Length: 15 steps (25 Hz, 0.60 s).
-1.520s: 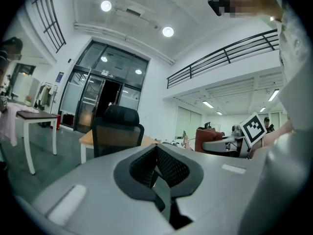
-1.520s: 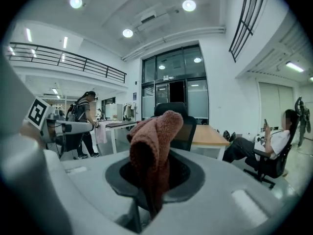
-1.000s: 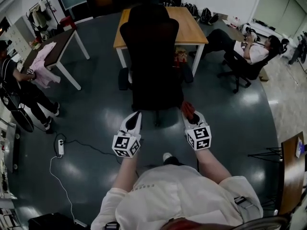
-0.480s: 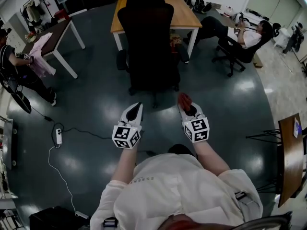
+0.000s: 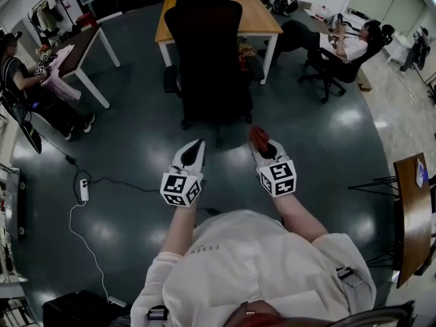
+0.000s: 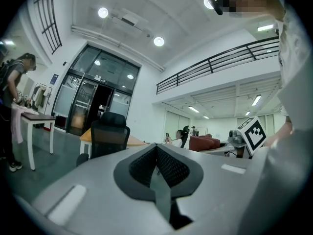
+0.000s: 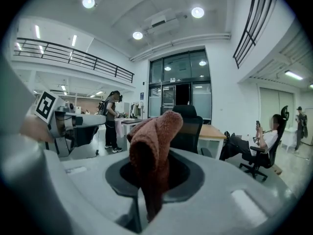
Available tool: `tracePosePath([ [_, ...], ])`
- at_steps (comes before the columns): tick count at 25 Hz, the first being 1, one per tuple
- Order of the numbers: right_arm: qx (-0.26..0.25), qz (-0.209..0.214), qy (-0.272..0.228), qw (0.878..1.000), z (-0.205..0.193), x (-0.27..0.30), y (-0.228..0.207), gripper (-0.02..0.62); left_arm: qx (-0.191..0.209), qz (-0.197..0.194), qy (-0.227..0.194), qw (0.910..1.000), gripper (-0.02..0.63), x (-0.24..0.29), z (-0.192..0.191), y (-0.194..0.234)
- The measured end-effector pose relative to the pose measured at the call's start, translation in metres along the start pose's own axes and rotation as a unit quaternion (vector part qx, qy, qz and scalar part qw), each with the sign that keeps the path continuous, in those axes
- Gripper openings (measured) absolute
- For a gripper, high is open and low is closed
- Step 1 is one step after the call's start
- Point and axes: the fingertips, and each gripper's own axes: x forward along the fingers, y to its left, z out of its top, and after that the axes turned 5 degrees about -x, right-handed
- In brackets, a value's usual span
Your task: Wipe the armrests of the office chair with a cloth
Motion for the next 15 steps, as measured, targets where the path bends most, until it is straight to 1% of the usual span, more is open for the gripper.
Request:
tracePosePath([
  [6, -0.006, -0.004, -0.004, 1.0, -0.001, -0.01, -0.004, 0.054, 0.002, -0.006, 0.003, 1.0, 0.017, -0.001, -0.007, -0.012],
  [9, -0.005, -0.002, -0.004, 1.0, -0.003, -0.009, -0.001, 0.054, 0.004, -0.003, 0.004, 1.0, 0.017, -0.004, -0.008, -0.01],
  [15, -0.002, 0.007, 0.011, 1.0, -0.016, -0.014, 0.007, 0.054, 0.003, -0.005, 0.009, 0.9999, 0.017, -0.007, -0.015, -0.013],
])
